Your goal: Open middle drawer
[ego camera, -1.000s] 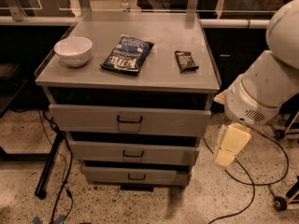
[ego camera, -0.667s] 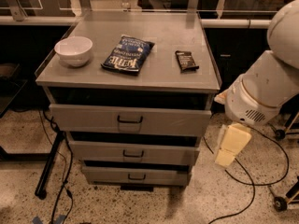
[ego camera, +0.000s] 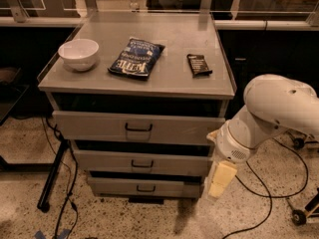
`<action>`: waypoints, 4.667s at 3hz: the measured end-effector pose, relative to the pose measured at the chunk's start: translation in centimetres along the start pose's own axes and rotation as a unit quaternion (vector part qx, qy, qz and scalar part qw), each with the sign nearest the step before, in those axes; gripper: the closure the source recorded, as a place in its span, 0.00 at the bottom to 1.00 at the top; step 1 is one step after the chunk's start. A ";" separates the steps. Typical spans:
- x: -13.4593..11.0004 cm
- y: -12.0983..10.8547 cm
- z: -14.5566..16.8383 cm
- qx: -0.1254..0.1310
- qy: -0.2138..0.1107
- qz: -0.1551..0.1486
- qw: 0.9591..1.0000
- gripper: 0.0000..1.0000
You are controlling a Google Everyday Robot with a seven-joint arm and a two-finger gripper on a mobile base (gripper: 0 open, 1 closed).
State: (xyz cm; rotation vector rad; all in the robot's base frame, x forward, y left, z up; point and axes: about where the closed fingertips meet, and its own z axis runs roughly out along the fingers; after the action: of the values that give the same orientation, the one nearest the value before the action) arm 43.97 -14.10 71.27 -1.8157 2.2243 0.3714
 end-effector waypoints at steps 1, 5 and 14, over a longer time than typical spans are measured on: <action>0.2 0.4 0.4 -0.002 -0.002 -0.003 1.000 0.00; 1.0 0.7 11.6 -0.041 -0.002 0.030 0.999 0.00; 3.2 -7.1 24.3 0.018 -0.035 0.096 0.995 0.00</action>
Offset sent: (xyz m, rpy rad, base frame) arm -0.0181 0.0180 -0.1076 0.0463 0.1485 -0.0254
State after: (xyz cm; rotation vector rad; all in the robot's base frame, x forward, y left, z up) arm 51.06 -9.94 47.11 -1.5520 2.3471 0.4210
